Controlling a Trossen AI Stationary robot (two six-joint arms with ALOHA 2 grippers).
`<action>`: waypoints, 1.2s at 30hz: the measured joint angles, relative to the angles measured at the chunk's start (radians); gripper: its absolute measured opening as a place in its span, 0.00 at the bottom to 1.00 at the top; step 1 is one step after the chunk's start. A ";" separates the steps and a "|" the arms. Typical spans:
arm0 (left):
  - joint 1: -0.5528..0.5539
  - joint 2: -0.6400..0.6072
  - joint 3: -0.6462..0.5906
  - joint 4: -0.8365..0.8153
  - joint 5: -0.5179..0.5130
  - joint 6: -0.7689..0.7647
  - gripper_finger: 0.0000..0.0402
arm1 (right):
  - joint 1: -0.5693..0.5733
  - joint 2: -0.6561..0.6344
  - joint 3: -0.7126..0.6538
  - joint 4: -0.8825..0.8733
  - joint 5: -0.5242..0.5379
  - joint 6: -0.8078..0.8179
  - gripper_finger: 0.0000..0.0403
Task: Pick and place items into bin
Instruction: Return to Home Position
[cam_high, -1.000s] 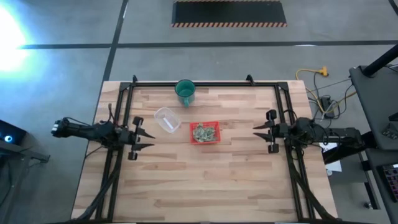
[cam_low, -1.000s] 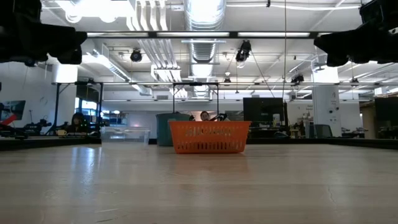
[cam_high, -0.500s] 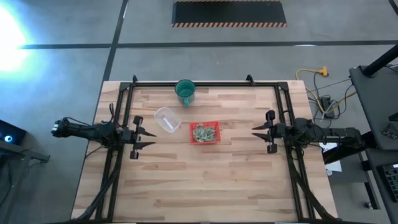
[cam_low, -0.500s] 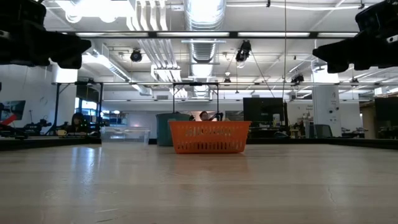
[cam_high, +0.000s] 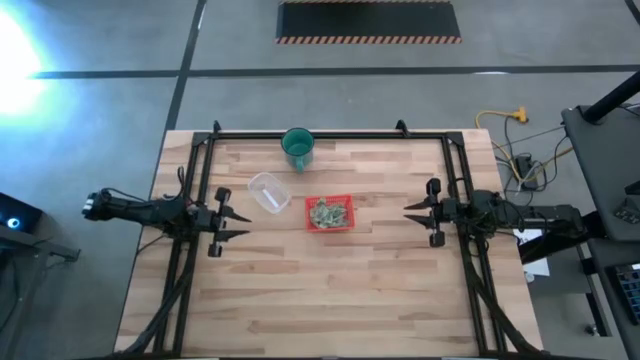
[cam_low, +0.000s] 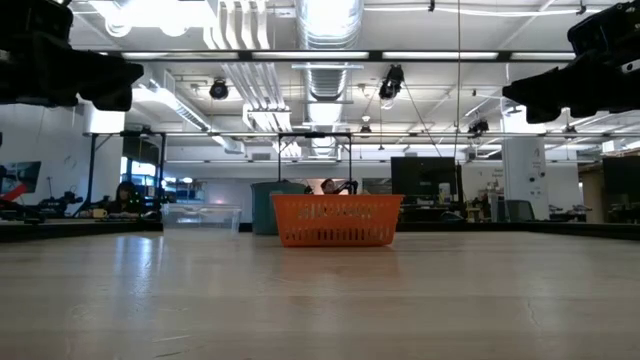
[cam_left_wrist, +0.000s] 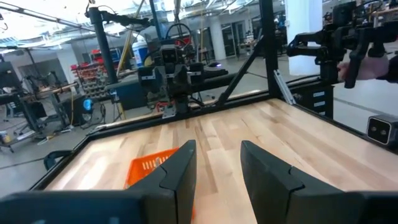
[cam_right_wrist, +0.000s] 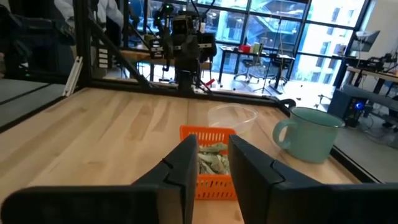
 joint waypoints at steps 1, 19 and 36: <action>0.000 0.000 0.000 0.000 0.001 0.000 0.27 | 0.000 0.000 0.000 0.000 0.000 0.000 0.20; 0.000 0.009 0.000 0.009 0.009 0.001 0.27 | 0.000 0.000 0.000 0.000 0.000 0.000 0.21; 0.000 0.013 0.000 0.009 0.009 0.001 0.27 | 0.000 0.000 0.000 0.000 -0.001 -0.001 0.18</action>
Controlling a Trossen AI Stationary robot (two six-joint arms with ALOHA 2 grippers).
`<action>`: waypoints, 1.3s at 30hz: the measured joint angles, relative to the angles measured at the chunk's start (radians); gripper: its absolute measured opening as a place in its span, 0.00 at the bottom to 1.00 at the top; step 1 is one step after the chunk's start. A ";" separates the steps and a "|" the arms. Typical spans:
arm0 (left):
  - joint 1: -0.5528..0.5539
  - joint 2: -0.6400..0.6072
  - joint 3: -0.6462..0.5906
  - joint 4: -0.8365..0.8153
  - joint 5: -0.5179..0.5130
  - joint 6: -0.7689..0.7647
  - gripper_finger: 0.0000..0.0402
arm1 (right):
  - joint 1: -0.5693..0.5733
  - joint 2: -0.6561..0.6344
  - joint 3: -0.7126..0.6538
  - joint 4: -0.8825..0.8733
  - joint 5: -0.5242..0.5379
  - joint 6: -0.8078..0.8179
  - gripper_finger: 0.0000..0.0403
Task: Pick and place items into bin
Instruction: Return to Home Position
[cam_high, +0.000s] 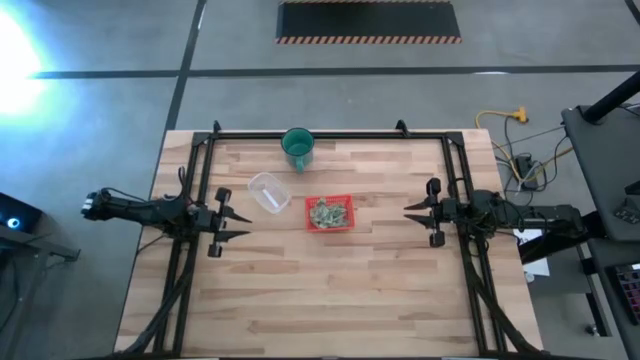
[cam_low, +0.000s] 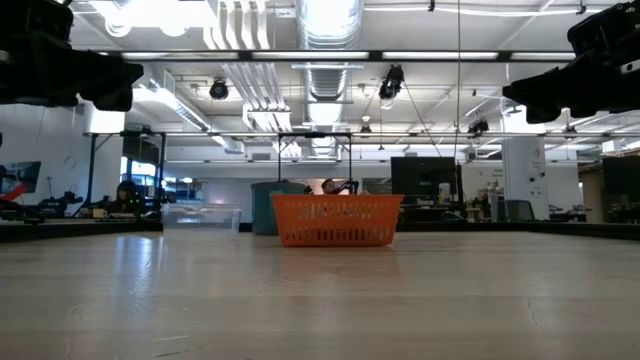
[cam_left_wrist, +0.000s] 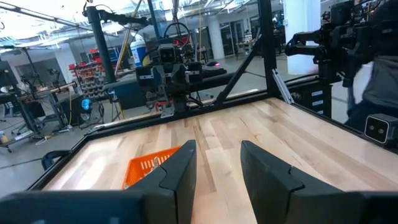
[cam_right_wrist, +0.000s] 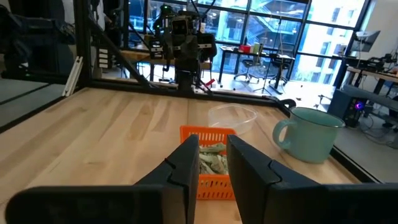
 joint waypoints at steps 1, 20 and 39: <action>0.000 0.000 0.000 0.000 0.000 0.000 0.27 | 0.000 0.000 0.000 0.000 0.000 0.000 0.18; 0.000 0.002 0.000 0.000 0.000 0.000 0.27 | 0.000 0.000 0.000 0.000 0.000 0.000 0.21; 0.000 0.002 0.000 0.000 0.000 0.000 0.27 | 0.000 0.000 0.000 0.000 0.000 0.000 0.17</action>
